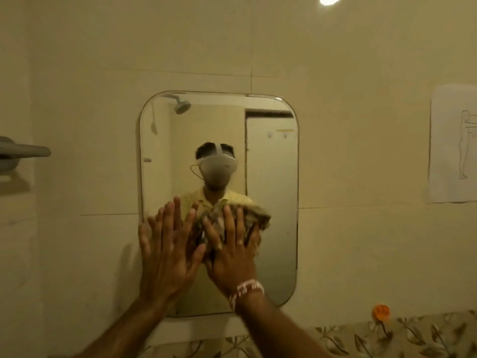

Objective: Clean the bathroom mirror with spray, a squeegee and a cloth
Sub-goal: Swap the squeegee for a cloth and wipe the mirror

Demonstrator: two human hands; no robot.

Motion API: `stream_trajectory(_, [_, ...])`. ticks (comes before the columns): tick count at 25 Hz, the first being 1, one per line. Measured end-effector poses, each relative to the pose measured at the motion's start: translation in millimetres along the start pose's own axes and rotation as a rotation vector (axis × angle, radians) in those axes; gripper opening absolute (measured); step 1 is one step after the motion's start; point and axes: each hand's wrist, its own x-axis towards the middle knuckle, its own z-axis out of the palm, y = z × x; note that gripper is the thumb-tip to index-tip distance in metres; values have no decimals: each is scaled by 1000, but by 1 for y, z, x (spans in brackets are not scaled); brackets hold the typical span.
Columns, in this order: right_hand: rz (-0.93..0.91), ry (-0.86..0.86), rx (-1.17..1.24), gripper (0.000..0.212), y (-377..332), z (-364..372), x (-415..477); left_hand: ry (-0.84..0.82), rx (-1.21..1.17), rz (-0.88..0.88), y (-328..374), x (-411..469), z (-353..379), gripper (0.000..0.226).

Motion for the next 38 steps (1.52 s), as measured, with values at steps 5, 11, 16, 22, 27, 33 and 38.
stream_trajectory(5, [-104, -122, -177, 79, -24, 32, -128, -161, 43, -90, -9, -80, 7, 74])
stream_trajectory(11, [-145, -166, -124, 75, -35, 16, -77, -181, 52, -84, -35, -66, -6, 75])
stream_trajectory(16, [-83, -32, -33, 81, -55, -12, 90, 27, 32, 29, -46, 45, -34, 76])
stream_trajectory(22, [-26, -17, -62, 76, -71, -49, 252, 225, 20, -24, -62, 160, -83, 73])
stream_trajectory(27, [5, 11, -40, 71, -86, -48, 263, 271, -85, -110, -66, 164, -94, 71])
stream_trajectory(33, [-171, -29, -93, 77, -87, -15, 165, 133, -106, -90, -69, 65, -57, 73])
stream_trajectory(38, [-231, -88, -75, 79, -91, 18, 38, -13, -57, -153, -74, -12, -36, 74])
